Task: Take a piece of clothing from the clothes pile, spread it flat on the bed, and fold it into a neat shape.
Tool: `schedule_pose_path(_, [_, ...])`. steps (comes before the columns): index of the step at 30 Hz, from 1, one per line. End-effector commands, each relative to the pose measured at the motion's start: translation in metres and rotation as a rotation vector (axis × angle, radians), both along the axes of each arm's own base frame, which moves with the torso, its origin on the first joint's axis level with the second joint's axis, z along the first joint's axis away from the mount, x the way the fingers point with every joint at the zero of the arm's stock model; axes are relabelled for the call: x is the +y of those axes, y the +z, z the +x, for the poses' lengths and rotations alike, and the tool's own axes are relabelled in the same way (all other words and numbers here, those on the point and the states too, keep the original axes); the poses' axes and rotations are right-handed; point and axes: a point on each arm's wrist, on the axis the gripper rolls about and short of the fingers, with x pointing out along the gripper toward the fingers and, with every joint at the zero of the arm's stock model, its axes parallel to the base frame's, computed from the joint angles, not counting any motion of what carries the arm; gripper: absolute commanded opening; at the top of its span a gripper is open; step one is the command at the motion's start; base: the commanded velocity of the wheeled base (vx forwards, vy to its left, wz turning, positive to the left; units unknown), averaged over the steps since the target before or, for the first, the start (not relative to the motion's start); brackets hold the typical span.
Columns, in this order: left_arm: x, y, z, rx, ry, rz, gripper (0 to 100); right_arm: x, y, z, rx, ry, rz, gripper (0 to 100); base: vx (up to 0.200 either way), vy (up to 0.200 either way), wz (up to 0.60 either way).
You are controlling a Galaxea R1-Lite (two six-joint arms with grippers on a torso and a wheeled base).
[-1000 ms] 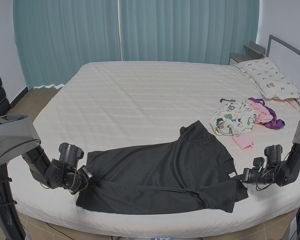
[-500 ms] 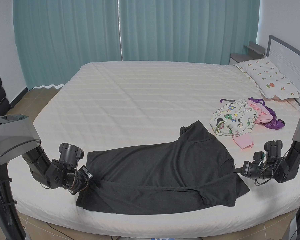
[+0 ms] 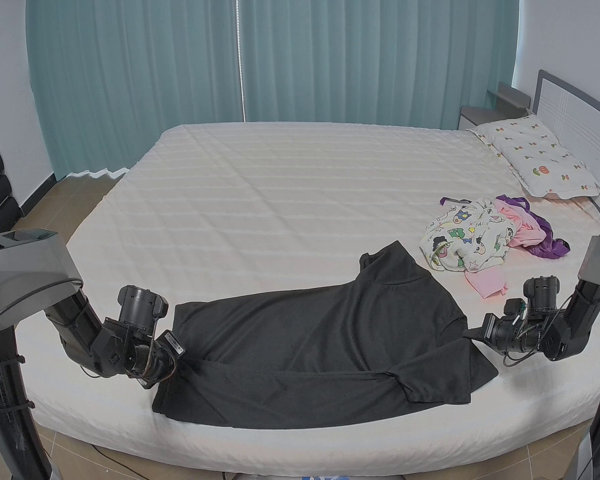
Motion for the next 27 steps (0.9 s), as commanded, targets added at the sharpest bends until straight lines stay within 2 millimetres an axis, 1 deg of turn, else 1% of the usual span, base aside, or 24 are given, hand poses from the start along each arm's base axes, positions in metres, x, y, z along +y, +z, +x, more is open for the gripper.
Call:
schedule_pose_path(1, [0.001,0.005,0.0,-0.015,0.006,-0.005,0,0.0,-0.006,0.0,0.017,-0.001,0.001,0,0.0,0.0,0.0])
schedule_pose_path(8, [0.006,0.016,-0.002,-0.032,0.017,-0.002,0,0.0,-0.008,0.001,0.016,-0.001,0.003,0,0.0,0.0,0.0])
schedule_pose_path(11, [0.012,0.024,-0.004,-0.029,0.017,0.011,0,-0.001,-0.006,0.002,-0.017,-0.002,0.003,0,0.0,0.0,0.0])
schedule_pose_path(15, [0.015,0.024,-0.01,0.028,-0.013,0.045,0,-0.001,-0.004,0.002,-0.042,-0.004,0.001,0,0.0,0.0,0.0])
schedule_pose_path(21, [0.015,0.027,-0.011,0.025,-0.014,0.046,0,0.0,-0.004,0.002,-0.042,-0.002,0.0,0,0.0,0.0,0.0])
schedule_pose_path(27, [0.015,0.022,-0.008,0.032,-0.013,0.046,0,0.0,-0.004,0.004,-0.045,-0.003,0.0,0,0.0,0.0,0.0])
